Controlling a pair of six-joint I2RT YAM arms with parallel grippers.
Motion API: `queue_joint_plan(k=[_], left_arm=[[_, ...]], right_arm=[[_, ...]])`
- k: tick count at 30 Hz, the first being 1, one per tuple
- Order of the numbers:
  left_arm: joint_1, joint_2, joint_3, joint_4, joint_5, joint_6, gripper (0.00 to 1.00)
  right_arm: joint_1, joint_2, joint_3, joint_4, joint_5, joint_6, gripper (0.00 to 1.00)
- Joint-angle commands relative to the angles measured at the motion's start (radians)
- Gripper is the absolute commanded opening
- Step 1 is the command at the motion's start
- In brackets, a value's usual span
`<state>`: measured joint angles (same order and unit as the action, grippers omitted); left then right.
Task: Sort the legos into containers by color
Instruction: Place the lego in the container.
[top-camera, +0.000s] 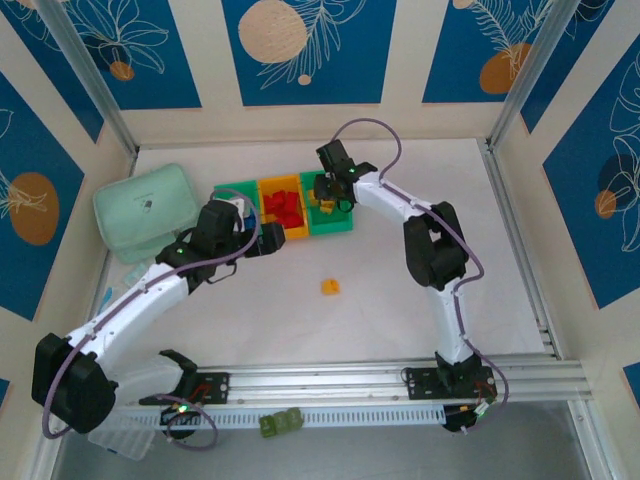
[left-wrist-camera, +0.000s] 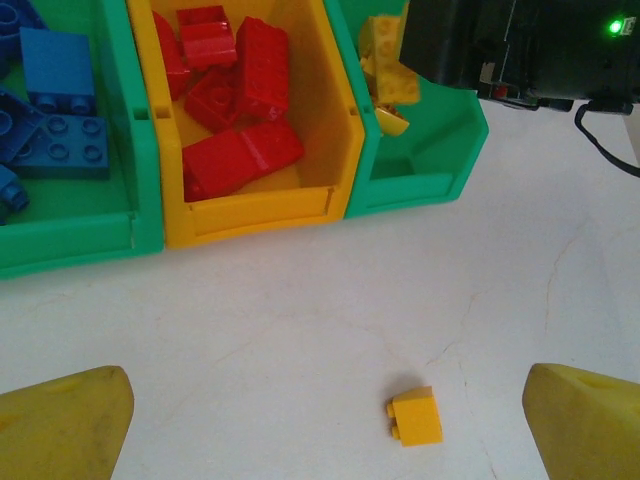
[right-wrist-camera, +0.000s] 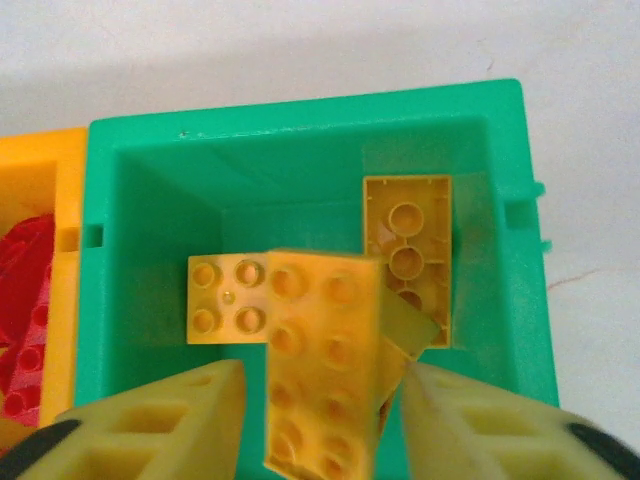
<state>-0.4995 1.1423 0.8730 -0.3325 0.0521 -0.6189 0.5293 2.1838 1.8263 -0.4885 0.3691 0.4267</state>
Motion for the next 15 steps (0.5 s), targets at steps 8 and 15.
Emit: queue_joint_plan(k=[8,15], left_arm=[[0.015,-0.011,0.028,-0.016,0.035,0.018,0.99],[0.012,-0.052,-0.018,-0.034,0.077,0.013,0.99]], right_arm=[[0.017,-0.167,-0.092,-0.013,-0.030,-0.043,0.60],[0.051,-0.366,-0.329,-0.012,-0.066,-0.025,0.66]])
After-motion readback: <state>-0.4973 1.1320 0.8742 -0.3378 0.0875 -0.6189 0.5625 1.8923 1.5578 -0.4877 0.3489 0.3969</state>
